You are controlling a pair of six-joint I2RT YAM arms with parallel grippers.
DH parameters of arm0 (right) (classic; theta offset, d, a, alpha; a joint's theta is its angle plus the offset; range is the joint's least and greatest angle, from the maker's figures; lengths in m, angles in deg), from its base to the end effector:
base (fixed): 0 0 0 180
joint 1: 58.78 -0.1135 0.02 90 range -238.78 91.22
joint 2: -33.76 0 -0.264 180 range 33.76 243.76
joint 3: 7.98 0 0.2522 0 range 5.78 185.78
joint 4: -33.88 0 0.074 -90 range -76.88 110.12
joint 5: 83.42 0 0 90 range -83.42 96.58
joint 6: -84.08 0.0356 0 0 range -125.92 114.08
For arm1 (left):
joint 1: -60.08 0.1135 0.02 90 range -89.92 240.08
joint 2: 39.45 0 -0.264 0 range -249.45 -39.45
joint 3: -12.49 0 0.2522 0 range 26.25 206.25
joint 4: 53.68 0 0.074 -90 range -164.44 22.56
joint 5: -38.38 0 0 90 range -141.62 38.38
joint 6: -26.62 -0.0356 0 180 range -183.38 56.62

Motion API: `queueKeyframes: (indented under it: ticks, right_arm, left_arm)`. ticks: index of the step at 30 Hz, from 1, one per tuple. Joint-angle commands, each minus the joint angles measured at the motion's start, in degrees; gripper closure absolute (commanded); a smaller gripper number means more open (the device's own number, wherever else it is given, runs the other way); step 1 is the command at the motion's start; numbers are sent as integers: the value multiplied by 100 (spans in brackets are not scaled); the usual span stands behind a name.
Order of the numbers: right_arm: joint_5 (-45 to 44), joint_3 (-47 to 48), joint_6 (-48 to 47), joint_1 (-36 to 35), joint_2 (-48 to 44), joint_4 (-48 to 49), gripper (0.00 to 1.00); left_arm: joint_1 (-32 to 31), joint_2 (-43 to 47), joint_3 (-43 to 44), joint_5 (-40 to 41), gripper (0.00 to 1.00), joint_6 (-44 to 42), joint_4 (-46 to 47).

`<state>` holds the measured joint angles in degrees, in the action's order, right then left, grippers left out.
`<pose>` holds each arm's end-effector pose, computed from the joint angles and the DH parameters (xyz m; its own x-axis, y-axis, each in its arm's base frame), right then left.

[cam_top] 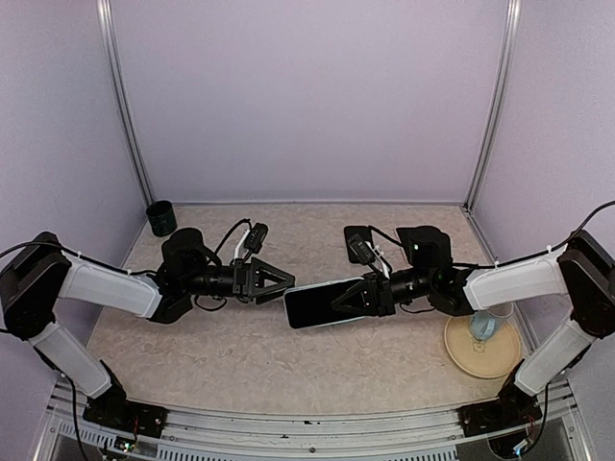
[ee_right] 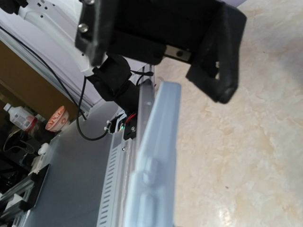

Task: Put the phone into the phone case
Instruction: Press the phone with the phone case.

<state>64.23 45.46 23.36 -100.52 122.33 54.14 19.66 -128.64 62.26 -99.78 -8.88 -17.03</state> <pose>0.2110 0.2286 0.2084 -0.6392 -0.2196 -0.7370 -0.7485 -0.0423 0.6618 0.2178 -0.2204 0.2126 -0.8347 -0.0024 -0.5507 0.5502 0.0402 -0.8341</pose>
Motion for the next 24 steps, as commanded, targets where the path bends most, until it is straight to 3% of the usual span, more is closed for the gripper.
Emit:
queueKeyframes:
  ticks: [1, 9, 19, 24]
  right_arm:
    - [83, 48, -80, -46, -240, 270, 100]
    - [40, 57, -62, -46, -182, 271, 100]
    - [-330, 191, -360, -45, -187, -319, 100]
    - [-604, 309, -457, 6, -141, -721, 100]
  left_arm:
    - [-117, 1, -47, -257, 29, 23, 344]
    - [-159, -65, -6, -351, 48, 7, 342]
    - [-159, -85, 46, -413, 59, 6, 311]
    - [-159, -42, 76, -441, 61, -35, 241]
